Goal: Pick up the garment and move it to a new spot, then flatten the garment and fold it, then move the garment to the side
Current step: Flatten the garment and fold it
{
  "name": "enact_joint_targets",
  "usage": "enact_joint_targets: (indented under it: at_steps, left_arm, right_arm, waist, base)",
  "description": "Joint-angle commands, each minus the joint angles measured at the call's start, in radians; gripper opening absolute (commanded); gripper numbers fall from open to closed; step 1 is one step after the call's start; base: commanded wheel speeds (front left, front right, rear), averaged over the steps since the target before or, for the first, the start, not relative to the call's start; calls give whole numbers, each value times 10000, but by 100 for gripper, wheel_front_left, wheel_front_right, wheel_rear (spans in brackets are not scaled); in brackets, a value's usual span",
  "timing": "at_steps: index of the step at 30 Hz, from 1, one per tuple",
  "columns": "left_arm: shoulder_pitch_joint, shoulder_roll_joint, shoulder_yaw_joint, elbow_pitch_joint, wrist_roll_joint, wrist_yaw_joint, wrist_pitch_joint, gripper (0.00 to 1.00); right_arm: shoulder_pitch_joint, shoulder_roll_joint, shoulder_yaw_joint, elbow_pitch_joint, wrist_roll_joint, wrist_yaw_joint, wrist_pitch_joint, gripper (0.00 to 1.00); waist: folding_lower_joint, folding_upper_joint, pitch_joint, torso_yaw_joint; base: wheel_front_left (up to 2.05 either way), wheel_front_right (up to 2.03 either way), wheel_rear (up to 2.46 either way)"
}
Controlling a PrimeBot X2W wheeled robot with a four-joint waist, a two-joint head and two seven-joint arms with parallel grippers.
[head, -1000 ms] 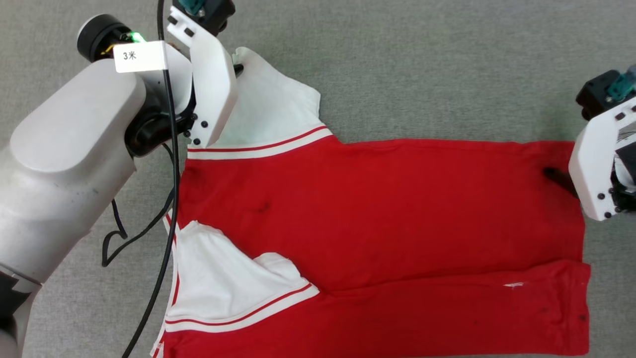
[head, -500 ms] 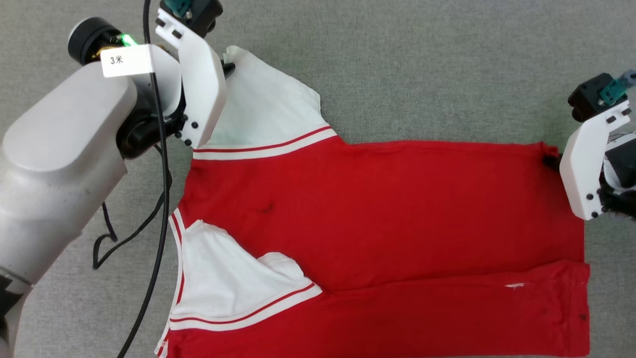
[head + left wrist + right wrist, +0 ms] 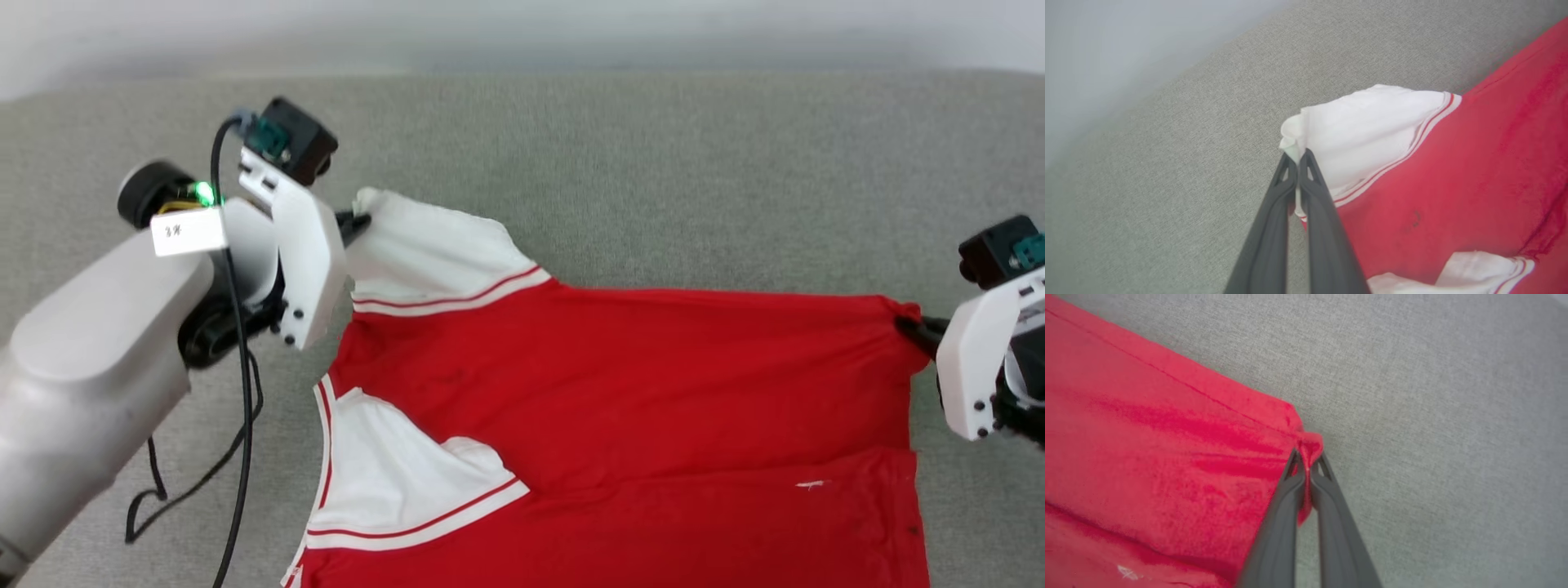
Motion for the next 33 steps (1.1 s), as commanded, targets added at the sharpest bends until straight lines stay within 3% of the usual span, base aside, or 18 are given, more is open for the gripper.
enact_joint_targets:
  at_steps: [1,9,21,28,33]
  left_arm:
    - [289,102,-40,-156,-66,74,-95,0]
    - [1949,986,-206,-1602,-478,714,-379,0]
    - [4615,2171,-644,-3946,-1115,2112,-915,0]
    - [5876,2135,-975,-4121,-1409,2512,-1232,0]
    - [6152,1929,-1022,-3719,-1516,2489,-1330,0]
  right_arm:
    - [220,-36,-99,-82,80,-16,-165,0]
    - [1806,-235,-472,-769,219,-16,-515,0]
    - [4519,-272,-1495,-1853,275,-16,-572,0]
    - [5928,27,-2165,-2434,90,-16,-354,0]
    - [6263,273,-2332,-2474,-152,-16,-186,0]
  waist:
    - [1,0,-485,63]
    - [1,0,-1438,186]
    - [1,0,-2005,398]
    - [1,0,-1870,456]
    - [1,0,-1616,444]
  base:
    - [0,0,0]
    - [0,0,0]
    - [0,0,0]
    - [0,0,0]
    - [0,0,0]
